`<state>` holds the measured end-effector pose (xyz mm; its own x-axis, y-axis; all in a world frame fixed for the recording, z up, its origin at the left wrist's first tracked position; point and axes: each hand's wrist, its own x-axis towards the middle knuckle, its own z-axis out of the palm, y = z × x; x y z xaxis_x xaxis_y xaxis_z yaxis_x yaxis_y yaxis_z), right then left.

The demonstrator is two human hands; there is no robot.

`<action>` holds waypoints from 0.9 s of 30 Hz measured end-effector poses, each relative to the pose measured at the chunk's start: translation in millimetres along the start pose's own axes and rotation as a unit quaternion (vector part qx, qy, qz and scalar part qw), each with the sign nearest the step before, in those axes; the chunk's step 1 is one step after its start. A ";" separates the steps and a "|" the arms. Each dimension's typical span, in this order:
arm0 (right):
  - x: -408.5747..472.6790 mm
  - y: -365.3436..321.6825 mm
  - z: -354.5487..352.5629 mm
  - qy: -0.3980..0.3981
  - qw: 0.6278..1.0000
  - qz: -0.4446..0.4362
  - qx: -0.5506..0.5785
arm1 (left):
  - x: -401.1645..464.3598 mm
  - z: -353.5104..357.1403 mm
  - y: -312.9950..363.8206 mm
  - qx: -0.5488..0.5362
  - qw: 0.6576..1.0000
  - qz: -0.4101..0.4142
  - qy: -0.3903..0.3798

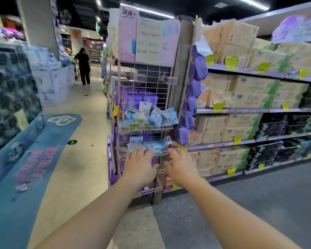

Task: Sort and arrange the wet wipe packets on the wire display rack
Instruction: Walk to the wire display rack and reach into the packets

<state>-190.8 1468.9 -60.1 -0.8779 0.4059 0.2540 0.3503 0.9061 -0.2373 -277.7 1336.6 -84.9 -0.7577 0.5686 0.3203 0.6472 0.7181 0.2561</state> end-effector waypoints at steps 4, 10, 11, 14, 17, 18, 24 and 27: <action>48.9 20.4 21.9 -0.011 0.999 -0.026 0.016 | 42.3 17.9 1.9 0.016 1.000 -0.021 0.004; 135.8 49.7 52.1 -0.013 0.999 -0.048 0.004 | 117.9 51.8 -16.2 0.033 0.998 -0.050 -0.012; 151.5 52.9 54.8 -0.016 0.999 -0.052 0.004 | 132.9 54.3 -20.8 0.033 0.998 -0.056 -0.012; 200.7 64.7 57.7 -0.008 0.998 -0.057 0.014 | 178.8 56.4 -32.9 0.024 0.998 -0.060 -0.015; 239.8 77.0 60.9 0.025 0.998 -0.053 0.034 | 221.7 60.6 -43.8 0.021 0.999 -0.047 0.008; 249.1 80.8 64.3 0.024 0.998 -0.053 0.040 | 233.4 64.4 -45.3 0.018 0.999 -0.045 0.014; 306.5 105.2 83.0 -0.002 0.995 -0.068 0.067 | 285.4 98.5 -32.6 0.010 0.999 -0.042 0.010; 339.6 118.0 88.6 0.002 0.993 -0.086 0.080 | 309.4 109.8 -30.3 0.004 0.999 -0.046 0.029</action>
<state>-476.5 1703.1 -84.9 -0.9187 0.2470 0.3082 0.1379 0.9318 -0.3359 -541.0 1534.9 -93.7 -0.8072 0.4764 0.3486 0.5746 0.7694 0.2789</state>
